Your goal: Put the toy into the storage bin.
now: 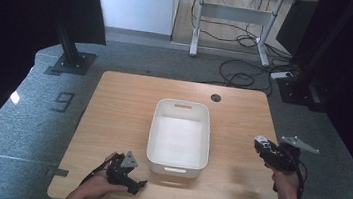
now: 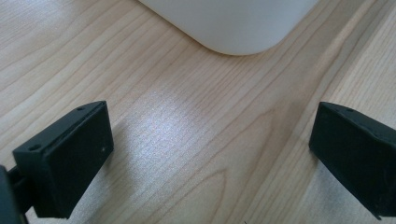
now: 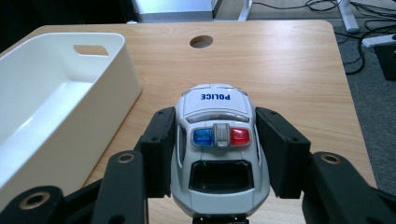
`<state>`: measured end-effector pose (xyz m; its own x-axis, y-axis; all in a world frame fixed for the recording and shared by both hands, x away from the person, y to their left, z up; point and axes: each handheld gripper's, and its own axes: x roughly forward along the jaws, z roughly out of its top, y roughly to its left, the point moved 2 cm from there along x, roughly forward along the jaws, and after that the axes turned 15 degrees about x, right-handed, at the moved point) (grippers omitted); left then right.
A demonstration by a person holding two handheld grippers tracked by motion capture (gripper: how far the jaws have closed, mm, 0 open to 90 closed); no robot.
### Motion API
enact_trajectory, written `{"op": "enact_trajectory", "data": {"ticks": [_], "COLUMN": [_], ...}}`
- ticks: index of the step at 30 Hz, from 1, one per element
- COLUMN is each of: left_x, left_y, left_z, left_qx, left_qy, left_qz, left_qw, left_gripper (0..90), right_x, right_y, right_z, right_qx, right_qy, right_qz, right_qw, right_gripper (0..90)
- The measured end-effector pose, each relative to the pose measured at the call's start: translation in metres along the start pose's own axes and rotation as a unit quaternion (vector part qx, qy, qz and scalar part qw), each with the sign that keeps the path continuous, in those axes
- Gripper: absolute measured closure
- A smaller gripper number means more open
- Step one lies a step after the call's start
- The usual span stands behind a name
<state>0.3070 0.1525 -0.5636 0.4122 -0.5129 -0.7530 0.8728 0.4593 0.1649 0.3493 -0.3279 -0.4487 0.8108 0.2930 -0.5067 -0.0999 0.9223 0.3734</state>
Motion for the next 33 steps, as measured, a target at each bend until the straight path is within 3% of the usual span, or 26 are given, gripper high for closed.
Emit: {"op": "enact_trajectory", "data": {"ticks": [33], "left_x": [0.0], "left_y": [0.0], "left_z": [0.0], "left_qx": [0.0], "left_qy": [0.0], "left_qz": [0.0], "left_qw": [1.0], "left_gripper": [0.0], "right_x": [0.003], "right_y": [0.028], "right_z": [0.001], "right_qx": [-0.013], "right_qy": [-0.007], "right_qz": [0.019], "right_qw": [0.9997], "right_gripper": [50.2]}}
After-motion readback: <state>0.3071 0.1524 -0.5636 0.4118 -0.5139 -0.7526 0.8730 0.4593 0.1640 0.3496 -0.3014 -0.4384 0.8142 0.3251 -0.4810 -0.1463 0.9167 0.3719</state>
